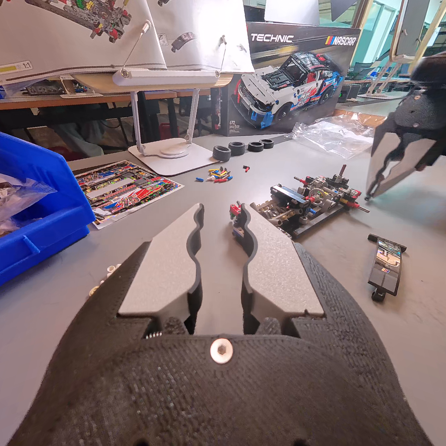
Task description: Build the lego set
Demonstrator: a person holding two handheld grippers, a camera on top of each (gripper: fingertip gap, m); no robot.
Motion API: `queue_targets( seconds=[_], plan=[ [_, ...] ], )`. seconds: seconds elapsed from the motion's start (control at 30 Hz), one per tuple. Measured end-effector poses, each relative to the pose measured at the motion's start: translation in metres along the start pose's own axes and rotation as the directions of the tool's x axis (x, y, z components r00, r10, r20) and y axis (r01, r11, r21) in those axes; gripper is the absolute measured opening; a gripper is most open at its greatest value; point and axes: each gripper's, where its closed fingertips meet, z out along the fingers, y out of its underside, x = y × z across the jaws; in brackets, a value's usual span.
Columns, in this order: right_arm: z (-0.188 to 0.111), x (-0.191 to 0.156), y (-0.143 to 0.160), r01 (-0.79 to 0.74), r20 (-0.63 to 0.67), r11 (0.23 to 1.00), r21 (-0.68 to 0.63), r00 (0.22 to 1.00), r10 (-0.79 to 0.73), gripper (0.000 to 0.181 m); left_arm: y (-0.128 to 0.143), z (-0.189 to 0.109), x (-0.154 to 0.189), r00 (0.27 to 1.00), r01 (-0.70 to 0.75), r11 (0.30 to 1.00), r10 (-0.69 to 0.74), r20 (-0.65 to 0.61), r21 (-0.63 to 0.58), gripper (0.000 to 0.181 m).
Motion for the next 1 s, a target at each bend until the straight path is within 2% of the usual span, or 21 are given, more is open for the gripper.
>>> queue_targets(
  seconds=[0.17,0.27,0.37,0.47,0.6,0.7,0.8,1.0],
  plan=[
    [0.012,-0.015,-0.01,0.057,0.007,0.998,-0.004,0.998,-0.057,0.002,0.0,-0.001,-0.001,1.0,-0.007,1.0,0.007,0.012,-0.002,0.028],
    [0.001,-0.01,-0.026,0.077,0.024,0.996,0.049,0.997,-0.078,0.016,0.0,-0.001,-0.001,1.0,-0.01,1.0,0.01,0.013,0.001,0.028],
    [-0.025,0.027,-0.071,0.097,-0.072,0.97,0.221,0.994,-0.083,0.014,0.0,0.0,-0.001,1.0,-0.001,1.0,0.001,0.007,-0.001,0.028],
    [-0.033,0.096,-0.108,0.126,-0.244,0.94,0.316,0.969,-0.047,0.006,0.001,0.001,-0.001,1.0,0.002,1.0,-0.002,0.002,-0.004,0.028],
    [0.003,0.173,-0.14,0.108,-0.309,0.941,0.321,0.951,-0.004,0.002,0.001,0.0,-0.003,1.0,0.007,1.0,-0.007,0.011,-0.002,0.028],
    [0.041,0.207,-0.148,0.087,-0.291,0.961,0.262,0.957,-0.007,0.001,0.001,-0.002,-0.006,1.0,0.019,1.0,-0.019,0.016,0.003,0.028],
    [0.063,0.215,-0.151,0.095,-0.245,0.972,0.215,0.969,-0.04,0.001,0.0,-0.002,-0.007,1.0,0.027,1.0,-0.027,0.014,0.007,0.028],
    [0.074,0.215,-0.147,0.109,-0.218,0.979,0.173,0.973,-0.07,0.001,0.0,-0.001,-0.003,0.999,0.041,0.999,-0.041,-0.013,0.008,0.028]
  ],
)
